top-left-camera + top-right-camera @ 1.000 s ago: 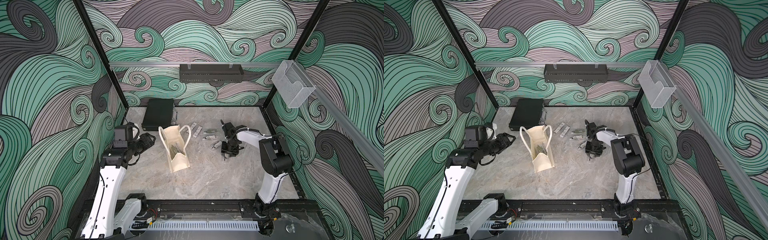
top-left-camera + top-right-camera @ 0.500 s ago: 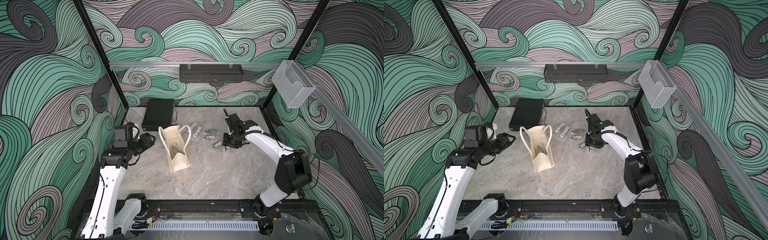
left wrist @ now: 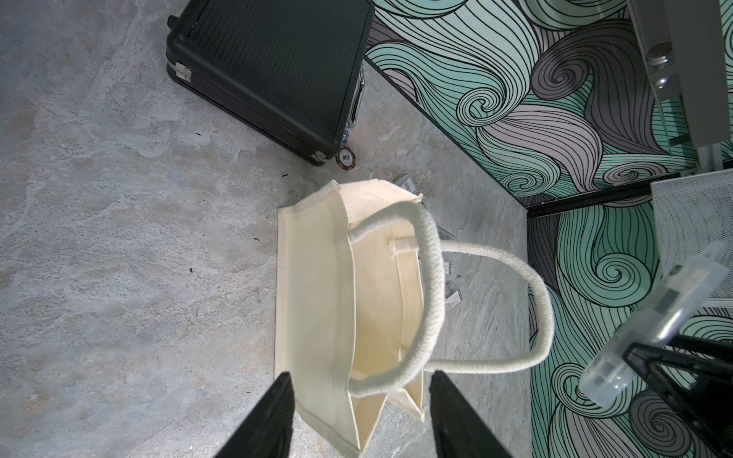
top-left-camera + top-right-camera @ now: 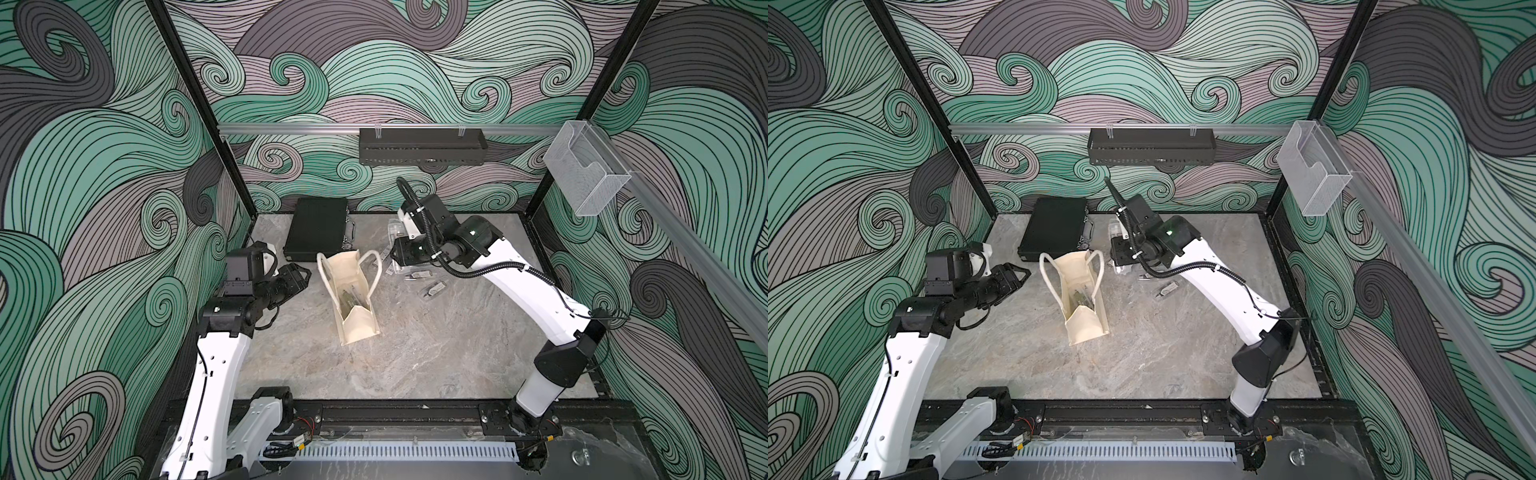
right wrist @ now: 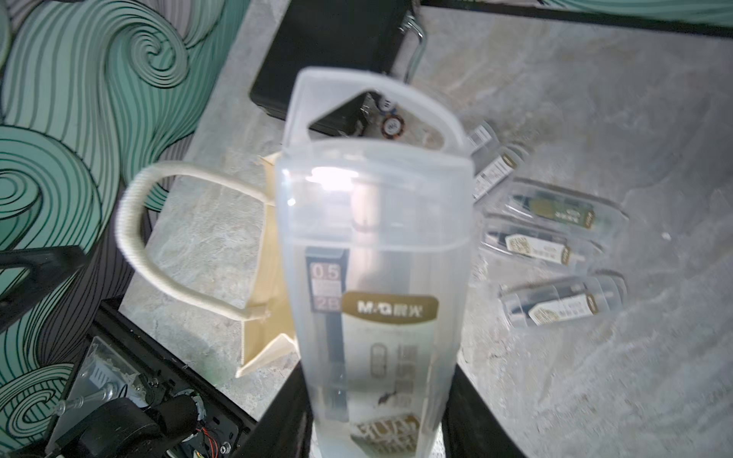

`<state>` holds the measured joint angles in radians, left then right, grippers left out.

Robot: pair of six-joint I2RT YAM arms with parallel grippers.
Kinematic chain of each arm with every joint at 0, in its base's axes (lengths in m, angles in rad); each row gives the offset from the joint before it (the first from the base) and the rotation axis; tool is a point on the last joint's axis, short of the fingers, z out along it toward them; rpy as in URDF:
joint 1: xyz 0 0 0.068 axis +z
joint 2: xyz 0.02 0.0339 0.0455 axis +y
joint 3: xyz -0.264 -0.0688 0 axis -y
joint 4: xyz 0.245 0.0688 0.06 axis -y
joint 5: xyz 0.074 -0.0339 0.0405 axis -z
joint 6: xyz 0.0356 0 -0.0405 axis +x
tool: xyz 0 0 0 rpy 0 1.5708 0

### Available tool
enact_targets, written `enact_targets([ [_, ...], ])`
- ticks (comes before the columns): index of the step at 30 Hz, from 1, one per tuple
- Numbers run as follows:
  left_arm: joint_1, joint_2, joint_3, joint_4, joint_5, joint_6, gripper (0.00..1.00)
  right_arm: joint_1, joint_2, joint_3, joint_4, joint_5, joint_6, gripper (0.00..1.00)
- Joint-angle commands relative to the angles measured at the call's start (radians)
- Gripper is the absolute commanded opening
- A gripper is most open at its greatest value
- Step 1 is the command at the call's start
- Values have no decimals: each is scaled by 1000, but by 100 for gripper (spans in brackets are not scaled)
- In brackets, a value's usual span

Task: Put the compass set into the canvas bag
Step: Place the compass set in the canvas bag.

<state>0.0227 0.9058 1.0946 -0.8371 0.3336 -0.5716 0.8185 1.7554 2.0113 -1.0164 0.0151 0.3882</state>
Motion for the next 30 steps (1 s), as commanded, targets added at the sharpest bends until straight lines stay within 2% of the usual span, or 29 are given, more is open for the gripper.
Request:
enact_targets([
  [1,-3,-10,35,-3,12,10,57,76,54,97,-35,52,-72,47],
  [7,-5,-8,34,0,15,3,57,150,243,311,-86,64,-99,47],
  [13,-6,-16,30,-12,8,5,57,160,438,454,-147,60,-83,47],
  [19,-7,-28,10,-10,-1,0,57,156,543,471,-169,93,-69,48],
  [30,-12,-16,11,-7,-11,-21,56,142,664,474,-226,61,-21,50],
])
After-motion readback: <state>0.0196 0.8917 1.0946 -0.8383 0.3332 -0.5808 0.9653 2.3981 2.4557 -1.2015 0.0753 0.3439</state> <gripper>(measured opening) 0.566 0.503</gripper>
